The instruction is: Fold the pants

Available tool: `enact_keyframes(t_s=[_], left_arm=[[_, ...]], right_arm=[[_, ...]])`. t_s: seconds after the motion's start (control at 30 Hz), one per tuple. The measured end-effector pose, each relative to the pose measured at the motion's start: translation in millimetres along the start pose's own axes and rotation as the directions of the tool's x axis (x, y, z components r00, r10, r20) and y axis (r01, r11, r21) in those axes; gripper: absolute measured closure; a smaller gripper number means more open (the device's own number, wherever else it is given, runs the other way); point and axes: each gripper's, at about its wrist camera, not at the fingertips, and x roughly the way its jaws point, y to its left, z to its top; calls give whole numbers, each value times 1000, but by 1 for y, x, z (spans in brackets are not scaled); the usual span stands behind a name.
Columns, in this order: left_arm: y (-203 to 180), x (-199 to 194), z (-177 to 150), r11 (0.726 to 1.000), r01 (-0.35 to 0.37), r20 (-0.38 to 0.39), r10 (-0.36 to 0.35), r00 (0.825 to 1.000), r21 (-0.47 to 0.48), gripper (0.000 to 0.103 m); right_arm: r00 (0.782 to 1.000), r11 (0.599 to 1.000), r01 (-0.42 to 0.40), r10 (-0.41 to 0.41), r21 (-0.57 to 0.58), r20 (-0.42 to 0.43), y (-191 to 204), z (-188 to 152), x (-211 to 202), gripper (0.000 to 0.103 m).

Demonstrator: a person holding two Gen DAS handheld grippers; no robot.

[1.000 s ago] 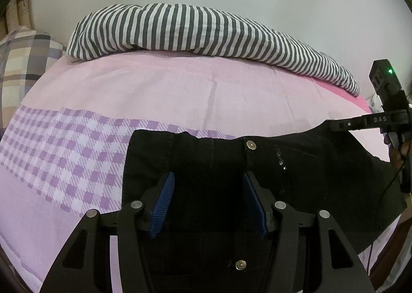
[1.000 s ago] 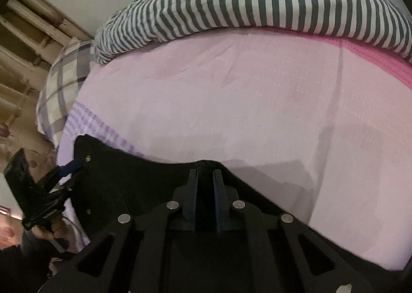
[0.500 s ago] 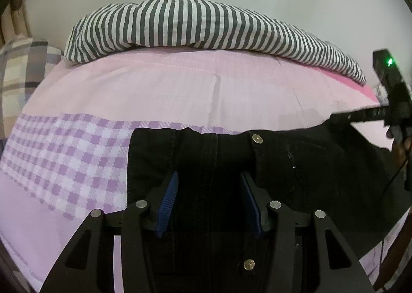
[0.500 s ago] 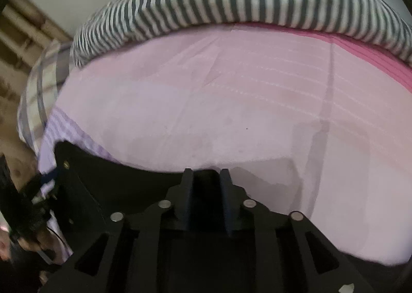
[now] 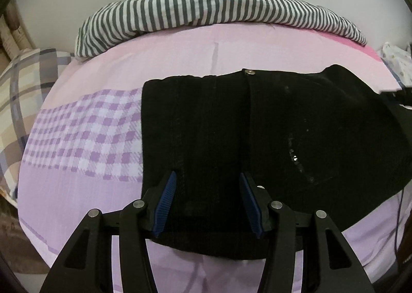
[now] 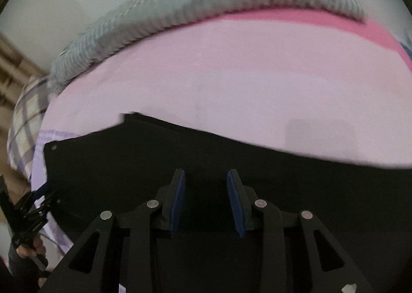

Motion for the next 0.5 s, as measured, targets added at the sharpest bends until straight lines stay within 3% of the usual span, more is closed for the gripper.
enact_keyframes(t_s=[0.27, 0.5], left_arm=[[-11, -5, -1, 998, -62, 3, 62, 998, 19, 48], [-55, -32, 5, 996, 24, 88, -31, 996, 87, 46]], right_arm=[[996, 981, 47, -61, 190, 65, -76, -26, -24, 71], [982, 948, -1, -58, 317, 177, -130, -75, -87, 70]])
